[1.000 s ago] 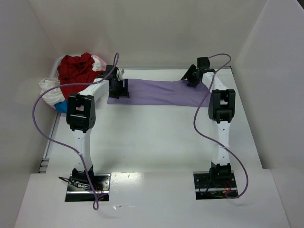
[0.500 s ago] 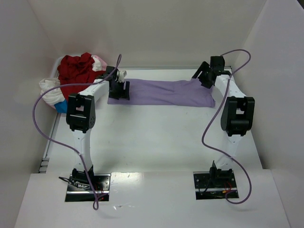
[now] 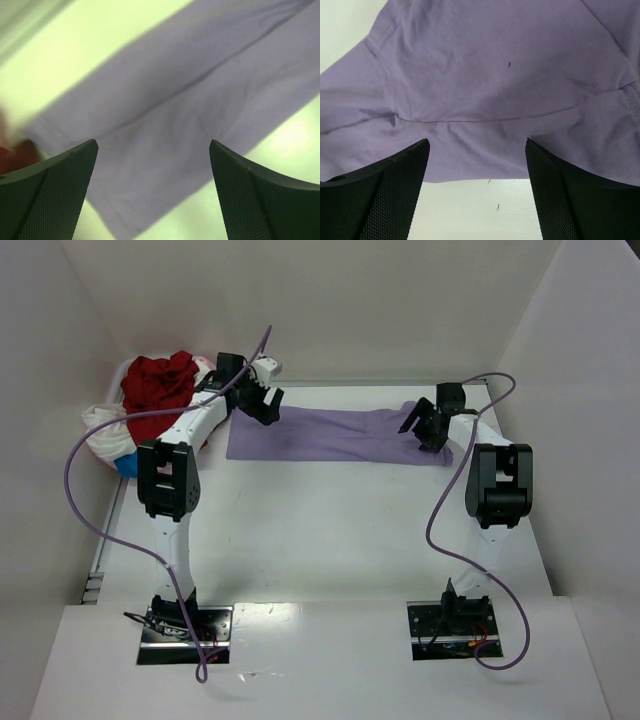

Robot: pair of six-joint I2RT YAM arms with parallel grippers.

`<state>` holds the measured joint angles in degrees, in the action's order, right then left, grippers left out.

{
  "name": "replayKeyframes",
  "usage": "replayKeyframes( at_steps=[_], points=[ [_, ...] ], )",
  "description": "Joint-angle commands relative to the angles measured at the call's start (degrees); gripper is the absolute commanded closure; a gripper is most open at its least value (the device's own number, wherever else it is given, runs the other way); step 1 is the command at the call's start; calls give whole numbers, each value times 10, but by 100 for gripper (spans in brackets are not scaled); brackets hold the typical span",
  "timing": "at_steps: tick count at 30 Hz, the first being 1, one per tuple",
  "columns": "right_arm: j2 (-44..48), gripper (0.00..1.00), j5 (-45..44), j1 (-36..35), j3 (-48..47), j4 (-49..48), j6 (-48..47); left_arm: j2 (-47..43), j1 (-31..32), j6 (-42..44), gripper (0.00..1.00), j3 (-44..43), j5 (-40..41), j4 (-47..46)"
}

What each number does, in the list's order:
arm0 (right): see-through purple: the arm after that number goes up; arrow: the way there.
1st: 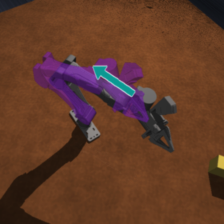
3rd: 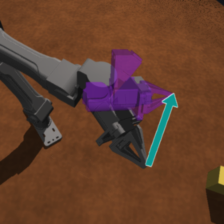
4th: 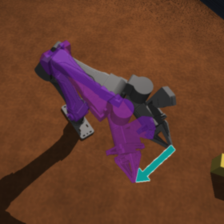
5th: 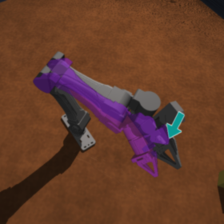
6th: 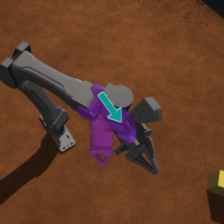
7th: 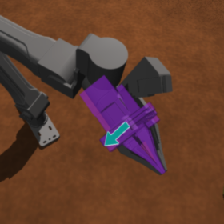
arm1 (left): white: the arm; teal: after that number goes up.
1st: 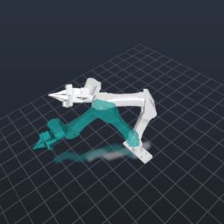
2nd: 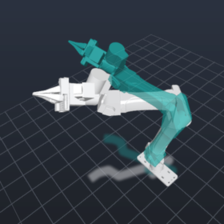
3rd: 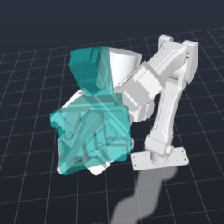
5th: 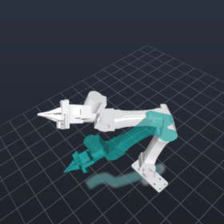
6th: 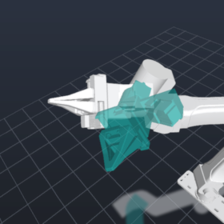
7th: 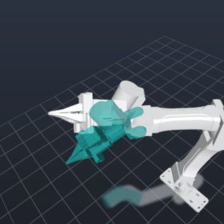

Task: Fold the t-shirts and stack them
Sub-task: Fold the other side of the tshirt into a rectangle, then rotate the tshirt 90 degrees

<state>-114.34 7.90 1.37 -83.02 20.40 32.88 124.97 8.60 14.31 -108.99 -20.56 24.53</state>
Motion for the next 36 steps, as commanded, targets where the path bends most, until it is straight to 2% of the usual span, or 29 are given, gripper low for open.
replayKeyframes(
  at_steps=[1, 3, 7, 17, 26, 30, 36],
  points=[
    [36, 17, 15, -2, 13, -33, -6, 25, 11, 119, 0, -31, 17, -25],
    [47, 15, 15, -2, 18, -33, -6, 47, 19, 149, 0, -53, 44, -6],
    [69, 12, 15, -2, 18, -27, -12, 71, 19, 179, 0, -75, 44, 19],
    [122, 5, 10, -2, 18, -17, -12, 77, 19, 212, 0, -11, 43, 19],
    [145, 1, 10, -2, 7, 7, -12, 99, 29, 228, 0, 2, 149, 30],
    [158, 0, 10, -2, 1, 7, -12, 99, 29, 233, 0, 18, 161, 30],
    [170, 0, 4, -2, -11, 18, -17, 63, 65, 245, 0, 55, 172, 67]
  ],
)
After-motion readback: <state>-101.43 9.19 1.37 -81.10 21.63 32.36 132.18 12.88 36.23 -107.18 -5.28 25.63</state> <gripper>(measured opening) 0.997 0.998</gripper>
